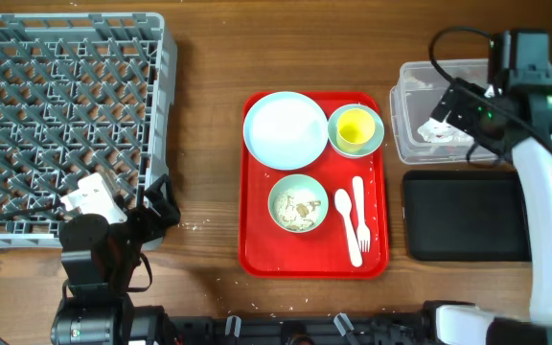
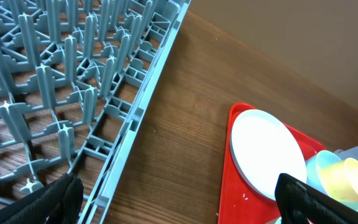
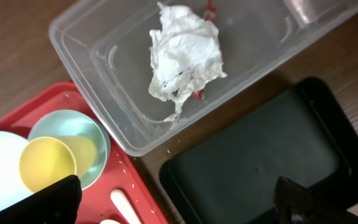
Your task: Sort waste into correct bins and load items into the dishwasher rack
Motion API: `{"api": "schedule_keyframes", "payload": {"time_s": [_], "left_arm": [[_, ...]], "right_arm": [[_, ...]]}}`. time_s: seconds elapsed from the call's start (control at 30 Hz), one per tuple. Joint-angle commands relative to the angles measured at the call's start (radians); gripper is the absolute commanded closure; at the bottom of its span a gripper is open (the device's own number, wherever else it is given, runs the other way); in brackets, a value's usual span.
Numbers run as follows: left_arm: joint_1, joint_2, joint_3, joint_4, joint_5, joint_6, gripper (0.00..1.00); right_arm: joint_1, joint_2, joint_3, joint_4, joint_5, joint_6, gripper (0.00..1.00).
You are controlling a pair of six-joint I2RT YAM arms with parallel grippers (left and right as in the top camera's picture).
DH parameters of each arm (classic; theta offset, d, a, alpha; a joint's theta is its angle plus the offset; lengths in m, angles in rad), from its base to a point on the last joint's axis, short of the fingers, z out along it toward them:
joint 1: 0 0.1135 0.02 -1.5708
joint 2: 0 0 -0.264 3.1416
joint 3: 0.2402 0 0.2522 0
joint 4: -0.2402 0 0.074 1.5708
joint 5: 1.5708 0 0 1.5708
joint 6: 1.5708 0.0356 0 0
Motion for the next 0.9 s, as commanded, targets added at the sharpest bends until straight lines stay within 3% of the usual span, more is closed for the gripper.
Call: {"api": "schedule_keyframes", "payload": {"time_s": [0.0, 0.3, 0.5, 0.87], "left_arm": [[0.005, 0.0, 0.016, 0.003, -0.01, 0.019, 0.0], [0.005, 0.0, 0.016, 0.003, -0.01, 0.019, 0.0], [0.005, 0.0, 0.016, 0.003, -0.01, 0.019, 0.0], [0.005, 0.0, 0.016, 0.003, -0.01, 0.019, 0.0]], "right_arm": [[-0.002, -0.056, 0.005, -0.042, 0.038, 0.044, 0.0], [-0.002, -0.119, -0.002, -0.111, 0.043, 0.051, 0.0], [-0.002, -0.198, -0.135, -0.054, 0.059, 0.051, 0.0], [-0.002, -0.238, -0.147, -0.062, 0.073, 0.071, 0.0]]}}
